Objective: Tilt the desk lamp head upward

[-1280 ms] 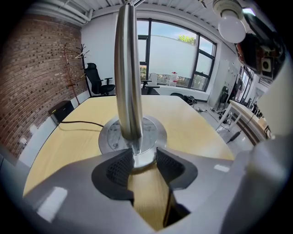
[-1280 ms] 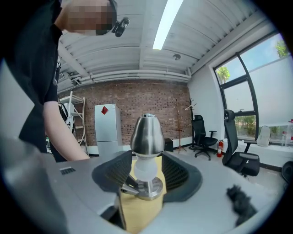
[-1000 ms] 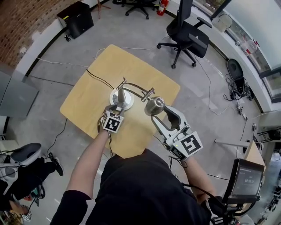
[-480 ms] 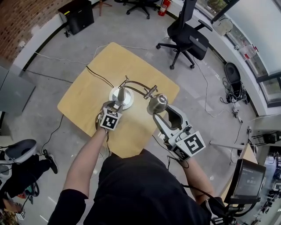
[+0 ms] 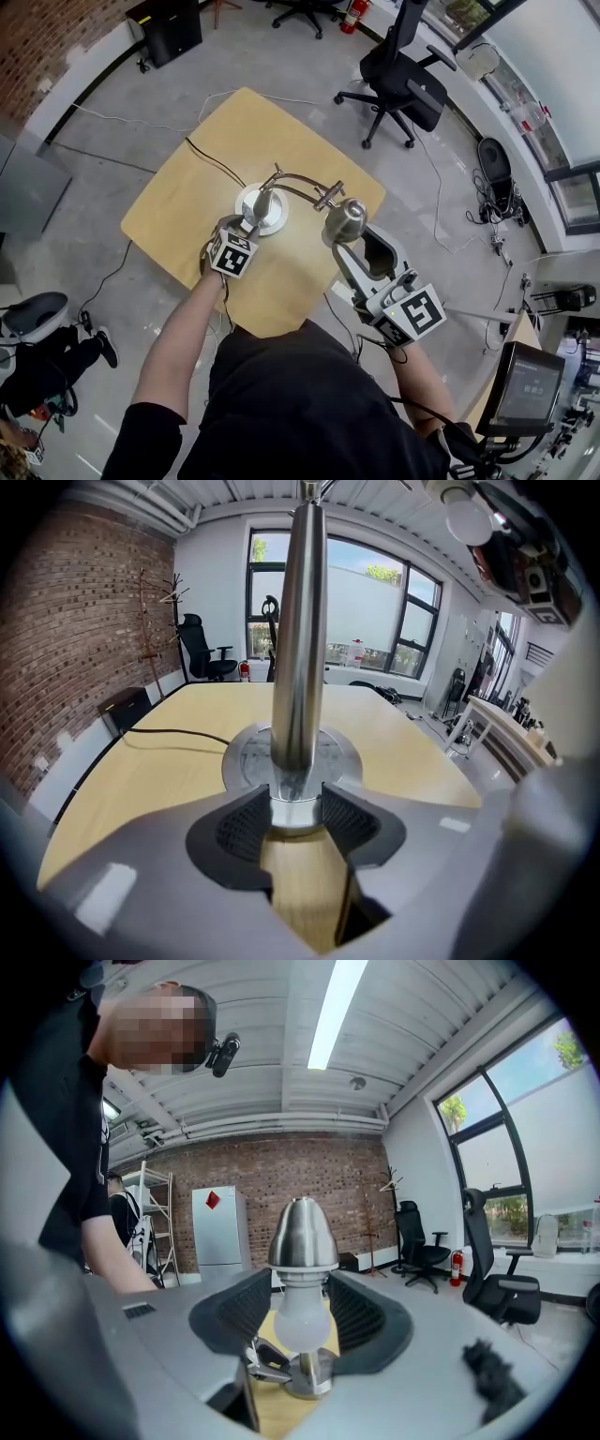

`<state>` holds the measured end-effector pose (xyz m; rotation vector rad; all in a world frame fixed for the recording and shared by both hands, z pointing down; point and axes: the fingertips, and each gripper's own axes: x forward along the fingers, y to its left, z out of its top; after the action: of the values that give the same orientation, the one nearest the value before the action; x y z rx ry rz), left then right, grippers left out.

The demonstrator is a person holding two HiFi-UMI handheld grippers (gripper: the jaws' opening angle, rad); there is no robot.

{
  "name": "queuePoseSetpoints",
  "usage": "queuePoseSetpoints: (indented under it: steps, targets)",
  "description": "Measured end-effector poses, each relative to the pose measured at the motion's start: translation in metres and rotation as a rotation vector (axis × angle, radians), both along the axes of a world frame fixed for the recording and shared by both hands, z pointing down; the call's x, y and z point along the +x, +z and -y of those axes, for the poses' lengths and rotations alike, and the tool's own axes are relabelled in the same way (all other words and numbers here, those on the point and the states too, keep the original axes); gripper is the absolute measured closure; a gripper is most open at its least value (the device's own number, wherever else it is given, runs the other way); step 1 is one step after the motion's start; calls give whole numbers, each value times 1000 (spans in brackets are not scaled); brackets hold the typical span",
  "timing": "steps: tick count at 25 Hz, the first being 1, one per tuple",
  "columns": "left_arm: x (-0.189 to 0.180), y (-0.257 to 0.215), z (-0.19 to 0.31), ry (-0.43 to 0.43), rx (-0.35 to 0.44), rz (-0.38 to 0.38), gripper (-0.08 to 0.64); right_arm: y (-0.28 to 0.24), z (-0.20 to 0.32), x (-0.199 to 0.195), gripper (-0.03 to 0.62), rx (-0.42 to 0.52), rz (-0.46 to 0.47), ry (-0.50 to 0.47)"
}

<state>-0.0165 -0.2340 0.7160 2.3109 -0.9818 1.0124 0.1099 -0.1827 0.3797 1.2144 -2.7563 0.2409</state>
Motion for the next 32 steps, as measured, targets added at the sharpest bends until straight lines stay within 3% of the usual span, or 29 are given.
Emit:
queuePoseSetpoints:
  steps: [15, 25, 32]
  targets:
    - [-5, 3, 8, 12, 26, -19, 379, -25, 39, -32, 387, -13, -87, -11]
    - [4, 4, 7, 12, 34, -23, 379, -35, 48, -33, 387, 27, -95, 18]
    - [5, 3, 8, 18, 38, -25, 379, -38, 40, -31, 387, 28, -85, -39]
